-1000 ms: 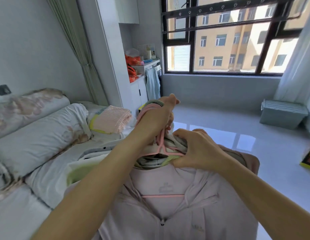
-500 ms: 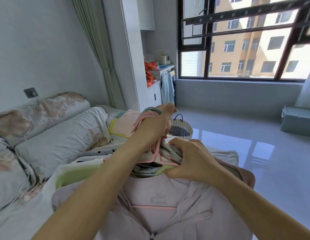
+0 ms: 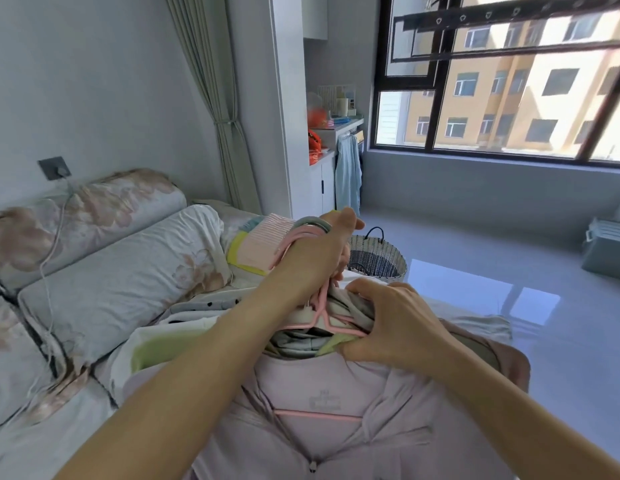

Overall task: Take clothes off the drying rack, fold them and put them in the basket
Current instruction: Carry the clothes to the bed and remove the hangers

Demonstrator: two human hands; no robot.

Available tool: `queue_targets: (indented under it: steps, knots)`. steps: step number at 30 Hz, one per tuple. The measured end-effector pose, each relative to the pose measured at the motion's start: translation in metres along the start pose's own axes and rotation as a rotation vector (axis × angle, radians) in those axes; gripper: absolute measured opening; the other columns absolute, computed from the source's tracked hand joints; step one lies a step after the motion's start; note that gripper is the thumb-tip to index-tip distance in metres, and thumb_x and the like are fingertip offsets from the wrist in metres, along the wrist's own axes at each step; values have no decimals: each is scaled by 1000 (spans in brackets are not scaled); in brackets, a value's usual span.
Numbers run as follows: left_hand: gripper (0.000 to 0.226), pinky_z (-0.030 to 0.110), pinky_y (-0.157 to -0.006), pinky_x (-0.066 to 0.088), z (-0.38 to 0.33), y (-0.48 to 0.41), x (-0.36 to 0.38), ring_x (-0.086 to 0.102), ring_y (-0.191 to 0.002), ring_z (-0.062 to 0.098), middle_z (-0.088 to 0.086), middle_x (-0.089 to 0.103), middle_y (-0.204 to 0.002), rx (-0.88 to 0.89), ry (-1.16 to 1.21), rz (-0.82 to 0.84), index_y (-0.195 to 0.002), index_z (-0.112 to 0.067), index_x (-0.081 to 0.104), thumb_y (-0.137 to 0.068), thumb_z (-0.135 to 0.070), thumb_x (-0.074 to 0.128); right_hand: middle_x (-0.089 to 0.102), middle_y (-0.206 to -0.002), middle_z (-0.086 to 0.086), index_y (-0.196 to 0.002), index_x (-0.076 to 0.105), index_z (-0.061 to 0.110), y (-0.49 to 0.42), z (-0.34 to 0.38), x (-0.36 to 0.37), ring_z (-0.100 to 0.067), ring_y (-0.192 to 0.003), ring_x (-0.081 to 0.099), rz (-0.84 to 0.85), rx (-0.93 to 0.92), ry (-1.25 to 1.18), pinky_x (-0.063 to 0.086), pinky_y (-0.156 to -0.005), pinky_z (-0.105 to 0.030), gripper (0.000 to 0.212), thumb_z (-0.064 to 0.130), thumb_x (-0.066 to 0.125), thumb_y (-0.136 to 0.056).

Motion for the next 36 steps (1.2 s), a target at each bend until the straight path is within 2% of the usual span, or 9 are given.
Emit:
queue_targets:
  steps: [5,9,13,15,18,23,27,32,36]
  knots:
    - [38,28,-50,38,11,-12,-42,35,-36,5,-9,36,-38,46,-9,39,-108,-14,54,-102,-42,29,46,-59,8,-84,51,27,-32,25,20,-13,-60,45,-50,35,28,24,-61,-11,50,60,64,-49]
    - [41,32,-55,40,23,-9,-89,37,-40,8,-9,38,-40,90,32,110,-112,-13,57,-101,-44,31,52,-63,11,-89,52,32,-52,62,44,-14,-65,49,-95,99,65,25,-68,-9,51,61,63,-49]
    - [47,40,-59,39,37,7,-142,36,-43,11,-7,38,-43,131,98,210,-112,-12,59,-96,-50,36,52,-65,10,-87,50,30,-64,117,70,-16,-69,49,-141,174,107,29,-70,-22,55,66,55,-46]
    - [49,34,-56,40,43,17,-170,36,-41,10,-8,37,-43,149,120,244,-112,-12,59,-93,-52,38,53,-67,10,-90,52,29,-68,150,82,-19,-74,50,-162,202,133,28,-72,-25,63,69,47,-41]
    - [45,30,-54,38,47,35,-207,37,-40,8,-9,38,-43,189,77,318,-114,-15,57,-97,-52,40,57,-70,10,-93,55,27,-70,198,98,-19,-75,53,-181,247,133,26,-72,-16,67,69,47,-42]
    - [89,37,-59,42,41,67,-272,37,-40,13,-5,37,-44,208,41,334,-112,2,54,-69,-74,40,58,-74,12,-94,55,29,-79,269,112,-15,-79,53,-163,279,136,28,-72,-6,61,66,55,-45]
    - [80,32,-55,43,23,74,-318,36,-37,10,-7,38,-41,184,96,372,-118,-2,53,-82,-72,46,55,-69,9,-80,48,24,-98,317,107,-12,-74,50,-180,254,135,29,-62,-12,50,60,63,-47]
    - [74,27,-52,40,4,56,-363,36,-36,10,-5,37,-40,186,87,339,-115,-14,53,-69,-70,41,59,-68,3,-84,55,24,-141,342,97,-16,-66,52,-192,214,55,44,-57,-27,52,56,64,-45]
    - [62,31,-59,41,41,15,-393,38,-40,14,-3,37,-42,90,5,176,-93,-17,54,-76,-74,37,59,-72,-2,-84,56,22,-197,322,129,-21,-66,51,-132,155,18,34,-52,-19,55,59,63,-43]
Point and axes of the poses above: each hand's wrist, its own y-axis away from the middle knuckle, its own x-axis out of the palm, z = x × y, the point moved 6 cm from there along -y, towards the middle knuckle
